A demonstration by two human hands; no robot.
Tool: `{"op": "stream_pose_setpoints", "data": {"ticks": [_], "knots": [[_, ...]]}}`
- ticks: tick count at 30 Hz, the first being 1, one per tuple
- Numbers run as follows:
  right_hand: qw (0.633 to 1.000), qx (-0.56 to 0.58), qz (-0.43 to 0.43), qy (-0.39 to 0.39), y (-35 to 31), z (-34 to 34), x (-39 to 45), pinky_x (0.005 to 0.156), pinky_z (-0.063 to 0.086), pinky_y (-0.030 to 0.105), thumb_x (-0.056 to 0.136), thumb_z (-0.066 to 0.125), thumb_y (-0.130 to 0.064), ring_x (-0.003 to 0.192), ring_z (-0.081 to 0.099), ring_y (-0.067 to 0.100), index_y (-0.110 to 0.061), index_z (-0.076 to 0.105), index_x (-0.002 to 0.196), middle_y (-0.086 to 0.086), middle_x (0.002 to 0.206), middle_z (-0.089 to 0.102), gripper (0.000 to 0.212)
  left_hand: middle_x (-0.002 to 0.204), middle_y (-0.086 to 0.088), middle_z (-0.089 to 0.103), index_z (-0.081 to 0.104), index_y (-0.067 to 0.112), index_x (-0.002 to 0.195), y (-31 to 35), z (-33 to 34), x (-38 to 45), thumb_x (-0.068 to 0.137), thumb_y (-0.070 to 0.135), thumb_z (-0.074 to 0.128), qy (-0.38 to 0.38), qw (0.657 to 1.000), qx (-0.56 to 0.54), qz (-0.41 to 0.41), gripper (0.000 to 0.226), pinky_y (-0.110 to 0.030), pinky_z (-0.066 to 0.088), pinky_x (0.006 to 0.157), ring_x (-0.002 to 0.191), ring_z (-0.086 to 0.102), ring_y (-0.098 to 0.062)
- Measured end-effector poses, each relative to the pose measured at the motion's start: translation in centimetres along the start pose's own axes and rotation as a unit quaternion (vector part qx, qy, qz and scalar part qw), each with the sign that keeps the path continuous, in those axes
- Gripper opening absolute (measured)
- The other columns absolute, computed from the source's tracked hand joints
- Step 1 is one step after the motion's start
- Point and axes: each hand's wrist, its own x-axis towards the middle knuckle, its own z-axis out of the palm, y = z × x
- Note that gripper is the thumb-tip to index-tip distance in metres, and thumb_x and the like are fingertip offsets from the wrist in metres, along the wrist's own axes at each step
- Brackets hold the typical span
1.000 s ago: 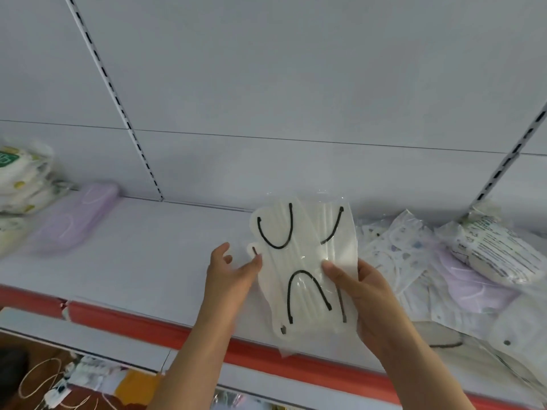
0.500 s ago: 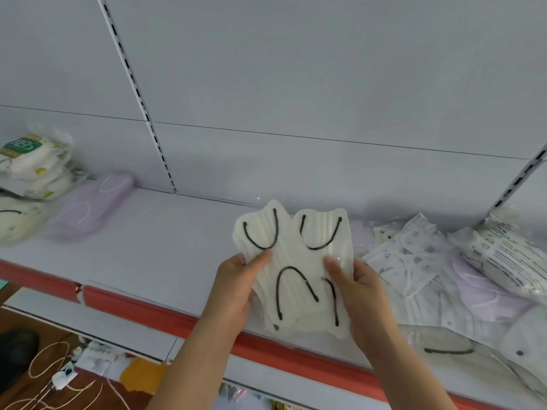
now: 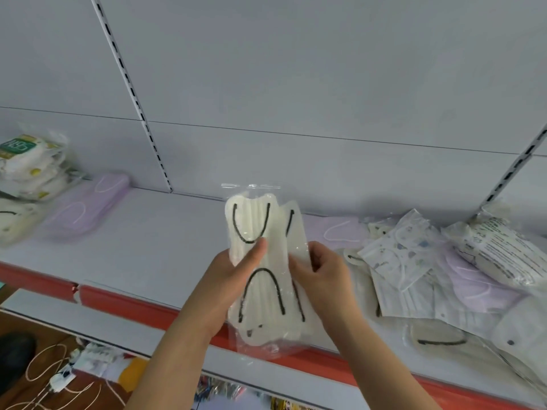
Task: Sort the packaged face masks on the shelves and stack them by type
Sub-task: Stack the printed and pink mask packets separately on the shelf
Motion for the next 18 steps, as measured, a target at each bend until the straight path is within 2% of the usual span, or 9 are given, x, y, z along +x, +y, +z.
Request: {"op": "stream_pose_setpoints", "data": {"ticks": [2,4,6,7,9,11,15,16,18], "knots": [[1.000,-0.023,-0.006,0.001,0.5,0.4,0.2,0.050,0.040,0.024,0.094,0.062,-0.033,0.052,0.046,0.010,-0.010,0.062,0.078,-0.002,0.059,0.054,0.029,0.095,0.000,0.080,0.075,0.023,0.106,-0.7,-1.1,0.4,0.085,0.049,0.071,0.035,0.999,-0.006,-0.005,0.034,-0.049,0.058,0.094,0.091,0.077,-0.019],[0.999,-0.019,-0.019,0.032,1.1,-0.4,0.0,0.056,0.050,0.028,0.100,0.054,-0.031,0.057,0.060,0.008,-0.017,0.066,0.082,-0.002,0.068,0.066,0.025,0.096,-0.006,0.080,0.075,0.016,0.108,-1.6,-2.9,1.1,0.088,0.036,0.075,0.087,0.995,-0.048,-0.026,0.028,-0.053,0.057,0.094,0.092,0.077,-0.026],[0.981,-0.170,-0.041,0.085,2.1,-2.0,-0.1,0.062,0.050,0.029,0.099,0.054,-0.034,0.068,0.064,0.004,-0.022,0.064,0.093,-0.006,0.081,0.068,0.017,0.097,-0.008,0.080,0.074,0.014,0.108,-2.3,-4.8,1.6,0.089,0.032,0.075,0.136,0.987,-0.075,-0.036,0.026,-0.053,0.057,0.093,0.093,0.076,-0.030],[0.956,-0.277,-0.031,0.094,2.6,-2.7,-0.4,0.068,0.049,0.029,0.097,0.055,-0.041,0.079,0.062,0.006,-0.023,0.062,0.103,-0.007,0.094,0.067,0.021,0.097,-0.007,0.080,0.074,0.015,0.108,-2.4,-5.5,1.8,0.089,0.031,0.075,0.153,0.984,-0.083,-0.038,0.025,-0.051,0.057,0.092,0.095,0.075,-0.030],[0.888,-0.453,0.006,0.078,3.4,-3.0,-0.9,0.087,0.046,0.031,0.091,0.054,-0.060,0.107,0.054,0.015,-0.022,0.053,0.121,-0.004,0.117,0.057,0.048,0.098,-0.006,0.079,0.073,0.015,0.108,-2.8,-6.4,2.2,0.089,0.029,0.075,0.180,0.978,-0.102,-0.038,0.024,-0.047,0.057,0.089,0.097,0.074,-0.030],[0.842,-0.535,0.014,0.061,3.5,-2.4,-1.2,0.098,0.040,0.032,0.089,0.049,-0.069,0.118,0.048,0.020,-0.022,0.048,0.126,-0.002,0.124,0.051,0.060,0.101,-0.007,0.078,0.073,0.014,0.108,-3.0,-6.5,2.3,0.090,0.026,0.075,0.192,0.974,-0.119,-0.034,0.022,-0.045,0.057,0.089,0.098,0.073,-0.030],[0.865,-0.499,0.002,0.055,3.0,-2.4,-0.6,0.093,0.037,0.030,0.092,0.057,-0.055,0.112,0.052,0.017,-0.025,0.055,0.113,-0.007,0.111,0.059,0.036,0.102,-0.007,0.078,0.072,0.015,0.106,-3.1,-5.7,2.4,0.091,0.025,0.074,0.184,0.974,-0.128,-0.040,0.018,-0.043,0.057,0.086,0.097,0.073,-0.027],[0.880,-0.473,-0.005,0.053,3.0,-2.6,-0.4,0.088,0.038,0.029,0.092,0.061,-0.048,0.107,0.054,0.016,-0.026,0.060,0.107,-0.008,0.104,0.062,0.027,0.101,-0.006,0.078,0.072,0.016,0.105,-3.1,-5.6,2.4,0.091,0.025,0.074,0.179,0.974,-0.130,-0.039,0.016,-0.041,0.057,0.083,0.096,0.073,-0.027],[0.936,-0.347,-0.001,0.059,2.7,-3.4,-0.6,0.072,0.041,0.025,0.089,0.067,-0.035,0.085,0.059,0.013,-0.025,0.068,0.089,-0.009,0.083,0.065,0.010,0.101,-0.006,0.078,0.072,0.016,0.105,-3.2,-5.4,2.4,0.091,0.025,0.074,0.174,0.975,-0.134,-0.037,0.016,-0.039,0.056,0.080,0.095,0.073,-0.026]]}}
